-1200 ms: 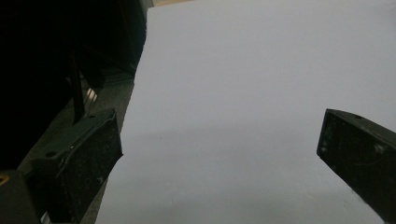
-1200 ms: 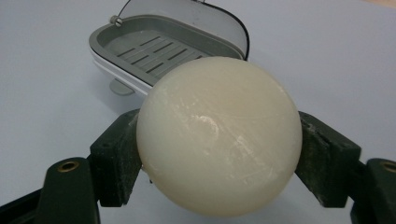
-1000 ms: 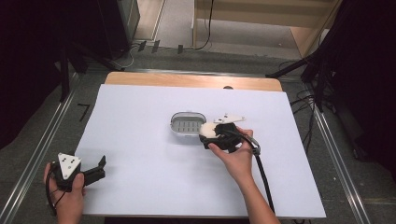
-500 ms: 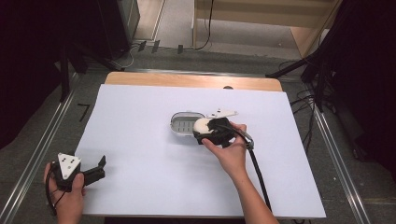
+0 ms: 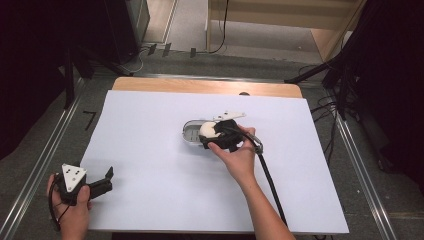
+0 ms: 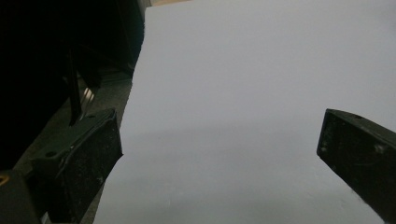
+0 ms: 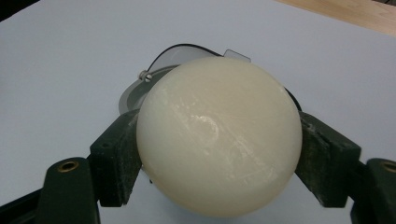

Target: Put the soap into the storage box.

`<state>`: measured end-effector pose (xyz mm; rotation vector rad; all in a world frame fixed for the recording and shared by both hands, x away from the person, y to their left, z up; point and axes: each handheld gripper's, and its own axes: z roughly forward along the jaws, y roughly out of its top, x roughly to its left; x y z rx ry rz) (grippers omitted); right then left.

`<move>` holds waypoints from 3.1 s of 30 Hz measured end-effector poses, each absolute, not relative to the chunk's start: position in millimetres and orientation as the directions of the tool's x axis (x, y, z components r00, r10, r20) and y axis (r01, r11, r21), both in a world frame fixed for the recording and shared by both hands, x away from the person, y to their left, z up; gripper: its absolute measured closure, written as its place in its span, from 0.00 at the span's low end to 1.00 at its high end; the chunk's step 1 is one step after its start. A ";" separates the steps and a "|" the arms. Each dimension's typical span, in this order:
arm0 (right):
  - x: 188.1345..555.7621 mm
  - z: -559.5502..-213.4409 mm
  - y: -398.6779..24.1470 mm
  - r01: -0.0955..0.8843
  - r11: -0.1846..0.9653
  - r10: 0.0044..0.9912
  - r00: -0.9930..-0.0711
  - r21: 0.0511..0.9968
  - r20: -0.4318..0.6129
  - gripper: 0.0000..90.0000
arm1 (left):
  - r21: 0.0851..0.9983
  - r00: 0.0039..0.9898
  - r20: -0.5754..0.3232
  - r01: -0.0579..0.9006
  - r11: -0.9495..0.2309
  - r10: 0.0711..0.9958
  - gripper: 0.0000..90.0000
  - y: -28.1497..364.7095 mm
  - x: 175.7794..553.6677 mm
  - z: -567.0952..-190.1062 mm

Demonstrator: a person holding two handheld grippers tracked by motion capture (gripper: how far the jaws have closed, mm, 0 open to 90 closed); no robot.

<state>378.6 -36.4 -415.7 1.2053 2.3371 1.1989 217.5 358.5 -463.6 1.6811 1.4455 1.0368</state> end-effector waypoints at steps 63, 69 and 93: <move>396.2 -414.0 -32.9 0.640 0.167 0.820 -0.512 0.750 0.255 0.28 | 0.877 0.073 0.130 0.457 -0.149 0.989 0.01 359.1 218.8 -463.6; 390.0 -412.1 -50.3 0.624 0.143 0.831 -0.498 0.768 0.249 0.26 | 0.878 0.071 0.130 0.456 -0.148 0.989 0.00 358.8 218.8 -463.7; 362.3 -424.2 -103.9 0.591 0.125 0.848 -0.481 0.797 0.223 0.14 | 0.878 0.071 0.132 0.454 -0.150 0.989 0.01 358.6 218.8 -463.9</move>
